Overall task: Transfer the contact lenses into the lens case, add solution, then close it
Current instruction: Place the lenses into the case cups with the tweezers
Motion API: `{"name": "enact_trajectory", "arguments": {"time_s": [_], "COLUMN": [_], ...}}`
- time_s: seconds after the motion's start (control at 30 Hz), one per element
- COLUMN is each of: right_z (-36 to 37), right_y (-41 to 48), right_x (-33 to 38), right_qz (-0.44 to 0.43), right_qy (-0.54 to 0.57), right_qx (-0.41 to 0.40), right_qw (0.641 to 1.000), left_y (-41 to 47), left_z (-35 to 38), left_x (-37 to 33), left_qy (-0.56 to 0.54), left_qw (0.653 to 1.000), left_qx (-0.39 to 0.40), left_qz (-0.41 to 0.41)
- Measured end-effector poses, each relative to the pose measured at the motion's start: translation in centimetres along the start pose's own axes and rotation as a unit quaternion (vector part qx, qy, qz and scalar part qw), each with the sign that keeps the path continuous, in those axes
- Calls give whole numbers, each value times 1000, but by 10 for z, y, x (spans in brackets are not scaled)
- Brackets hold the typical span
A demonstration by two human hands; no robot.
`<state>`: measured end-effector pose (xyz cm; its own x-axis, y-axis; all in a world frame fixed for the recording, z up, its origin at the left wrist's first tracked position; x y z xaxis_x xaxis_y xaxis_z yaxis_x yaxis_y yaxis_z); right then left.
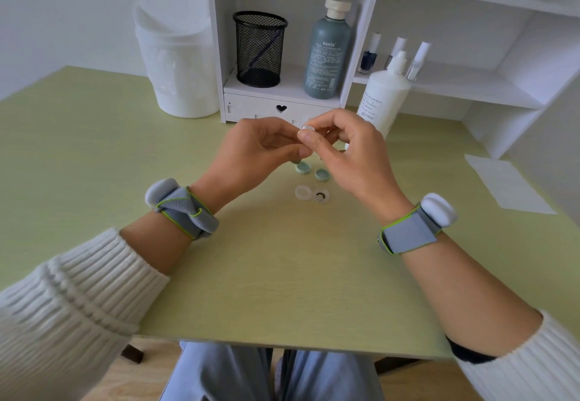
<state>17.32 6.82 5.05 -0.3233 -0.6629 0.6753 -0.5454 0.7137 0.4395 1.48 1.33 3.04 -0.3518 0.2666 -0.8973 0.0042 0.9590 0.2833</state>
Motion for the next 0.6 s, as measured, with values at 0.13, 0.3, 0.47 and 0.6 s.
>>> {"name": "enact_trajectory", "arguments": {"time_s": [0.13,0.3,0.47,0.6], "right_z": [-2,-1,-3,-2], "right_y": [1,2,3,3], "right_x": [1,-3,-10,-10], "right_qz": [-8,6,39,52], "right_qy": [0,61,185,237], "right_qx": [-7,0,13,39], "right_qw": [1000,998,982,969], "left_y": [-1,0,1,0], "left_z": [0,-1,-7,-11], "left_x": [-8,-9,-7,-8], "left_qy": [63,49,-31,-130], "left_qw": [998,998,998,989], "left_qx": [-8,-28,-57,-63], "left_qz": [12,8,7,14]}}
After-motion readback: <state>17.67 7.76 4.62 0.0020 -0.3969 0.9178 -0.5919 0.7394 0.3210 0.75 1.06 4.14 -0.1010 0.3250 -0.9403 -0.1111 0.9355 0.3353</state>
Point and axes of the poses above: each hand's wrist, its own y-axis towards the middle knuckle, its own z-axis out of the palm, x = y × z, the point moved 3 cm from there along y, towards the middle knuckle, and after that the axes turned 10 degrees about x, right-handed, at the moved point
